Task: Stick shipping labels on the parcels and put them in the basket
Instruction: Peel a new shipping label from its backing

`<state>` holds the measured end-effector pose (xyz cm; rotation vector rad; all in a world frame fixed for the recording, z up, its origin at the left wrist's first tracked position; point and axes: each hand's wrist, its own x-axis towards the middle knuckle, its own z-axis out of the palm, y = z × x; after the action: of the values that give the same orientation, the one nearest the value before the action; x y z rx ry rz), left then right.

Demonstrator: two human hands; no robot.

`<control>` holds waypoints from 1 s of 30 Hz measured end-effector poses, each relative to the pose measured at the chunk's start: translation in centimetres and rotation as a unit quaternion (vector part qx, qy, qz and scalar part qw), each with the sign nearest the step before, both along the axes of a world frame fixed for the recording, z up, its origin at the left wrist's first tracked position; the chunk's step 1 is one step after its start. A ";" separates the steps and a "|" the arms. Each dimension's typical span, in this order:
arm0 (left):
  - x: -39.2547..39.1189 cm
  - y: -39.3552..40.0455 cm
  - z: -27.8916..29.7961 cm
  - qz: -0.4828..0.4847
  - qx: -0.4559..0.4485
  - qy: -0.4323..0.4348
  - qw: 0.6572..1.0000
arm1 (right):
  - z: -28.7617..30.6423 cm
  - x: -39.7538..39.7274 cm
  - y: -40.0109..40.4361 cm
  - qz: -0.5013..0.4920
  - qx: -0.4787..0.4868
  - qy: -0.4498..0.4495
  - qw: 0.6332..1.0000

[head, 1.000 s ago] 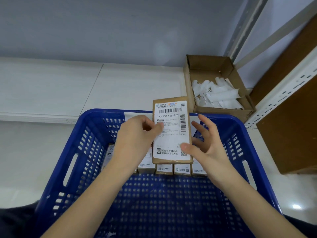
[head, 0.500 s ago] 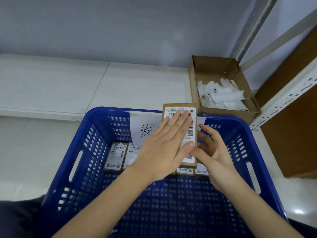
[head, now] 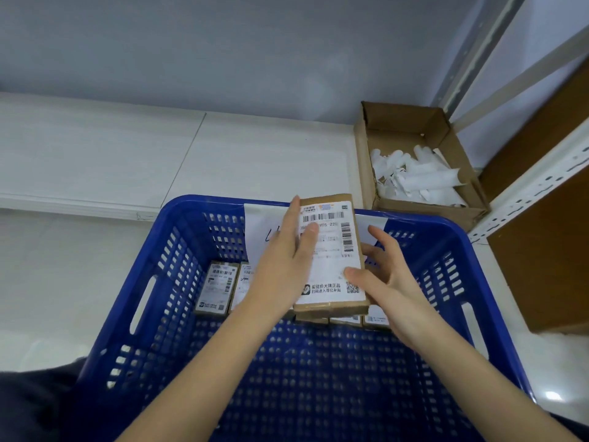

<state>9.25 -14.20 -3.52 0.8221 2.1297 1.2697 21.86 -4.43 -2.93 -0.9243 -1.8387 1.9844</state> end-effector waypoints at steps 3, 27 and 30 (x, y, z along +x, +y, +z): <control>-0.3 -0.9 -0.3 -0.026 -0.001 0.067 0.997 | 0.6 -1.1 -0.2 0.073 0.098 -0.067 0.990; -4.8 -9.8 -10.0 0.009 -0.405 0.115 0.907 | -12.3 -9.7 -6.5 0.077 -0.025 -0.140 0.987; -5.6 -12.0 -13.9 0.011 -0.445 0.064 0.893 | -16.1 -8.7 -8.1 0.121 0.008 -0.208 0.971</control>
<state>3.63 -26.18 -17.40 0.4653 2.4573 0.1372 13.13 -12.57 -19.05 -1.2395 -2.2857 2.0224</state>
